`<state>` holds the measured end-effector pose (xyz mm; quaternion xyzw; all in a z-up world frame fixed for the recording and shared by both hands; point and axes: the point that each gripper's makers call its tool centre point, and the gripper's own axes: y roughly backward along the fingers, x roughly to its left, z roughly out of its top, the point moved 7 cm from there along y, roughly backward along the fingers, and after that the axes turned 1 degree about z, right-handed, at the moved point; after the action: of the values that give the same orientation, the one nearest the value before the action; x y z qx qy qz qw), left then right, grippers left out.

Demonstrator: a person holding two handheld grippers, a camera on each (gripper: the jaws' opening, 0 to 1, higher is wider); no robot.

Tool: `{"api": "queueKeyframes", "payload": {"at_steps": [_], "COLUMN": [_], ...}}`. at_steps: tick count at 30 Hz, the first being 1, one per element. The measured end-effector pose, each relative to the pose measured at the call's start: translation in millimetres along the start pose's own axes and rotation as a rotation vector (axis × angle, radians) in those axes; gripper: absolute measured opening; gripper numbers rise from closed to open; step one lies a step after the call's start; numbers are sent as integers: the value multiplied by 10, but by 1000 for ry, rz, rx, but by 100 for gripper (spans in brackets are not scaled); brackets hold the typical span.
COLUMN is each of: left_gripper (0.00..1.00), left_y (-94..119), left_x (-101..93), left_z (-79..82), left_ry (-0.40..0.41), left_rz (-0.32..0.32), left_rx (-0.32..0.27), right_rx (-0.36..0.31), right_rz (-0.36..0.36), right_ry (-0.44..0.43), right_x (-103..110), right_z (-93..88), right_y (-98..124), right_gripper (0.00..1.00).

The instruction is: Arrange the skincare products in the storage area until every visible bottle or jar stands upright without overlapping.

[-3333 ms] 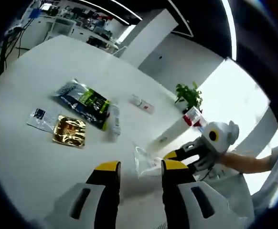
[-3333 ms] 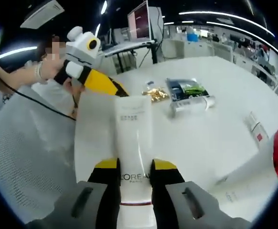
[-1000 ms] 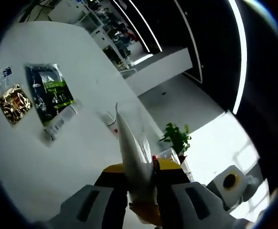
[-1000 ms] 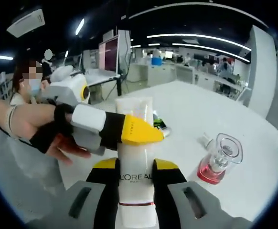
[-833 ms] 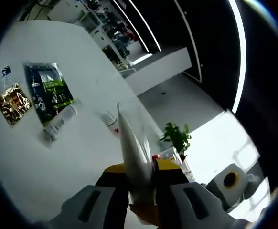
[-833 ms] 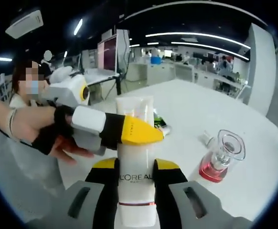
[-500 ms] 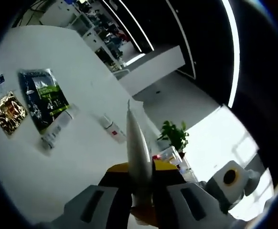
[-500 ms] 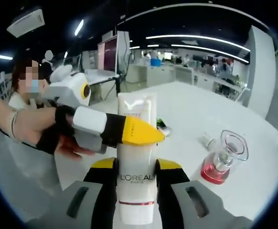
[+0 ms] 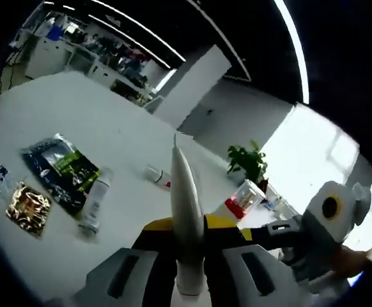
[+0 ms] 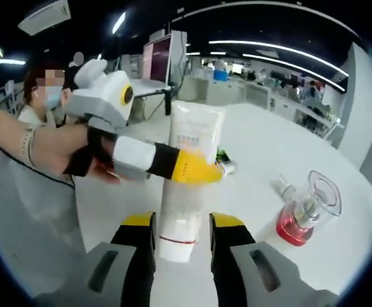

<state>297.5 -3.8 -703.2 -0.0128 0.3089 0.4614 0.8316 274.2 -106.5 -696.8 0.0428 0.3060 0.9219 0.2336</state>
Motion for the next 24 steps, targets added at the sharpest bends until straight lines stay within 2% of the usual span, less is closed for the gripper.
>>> {"api": "queueKeyframes", "payload": {"at_steps": [6,7,12,15,17,20,24], "left_gripper": [9,9,9,9,9,9,10], "left_y": [-13,-14,-31,-32,-34,-39,-27], "left_x": [35,24,38,-6,-26,-55,-117], "left_z": [56,58,24,5,-9,-8,-38], "left_ry": [-78,-111,-284,-378,-376,-443,-488], "left_rz": [-29,-33,-41,-60,-86,-123,-169], "left_rx": [-3,-2,29,35,34,30,31], "right_rx": [9,-15,-12,-9,-14,-39,-27], "right_rz": [-12,-27,-28,-42,-42,-20,-34], "right_ry": [25,27,22,95,85,72,136], "right_x": [-4,-21,-49,-58,-66,-92,-170], "right_z": [2,33,55,90,104,185,299], "right_y": [39,57,91,131,170,258,396], "right_gripper": [31,30,30,32,31,31,31]}}
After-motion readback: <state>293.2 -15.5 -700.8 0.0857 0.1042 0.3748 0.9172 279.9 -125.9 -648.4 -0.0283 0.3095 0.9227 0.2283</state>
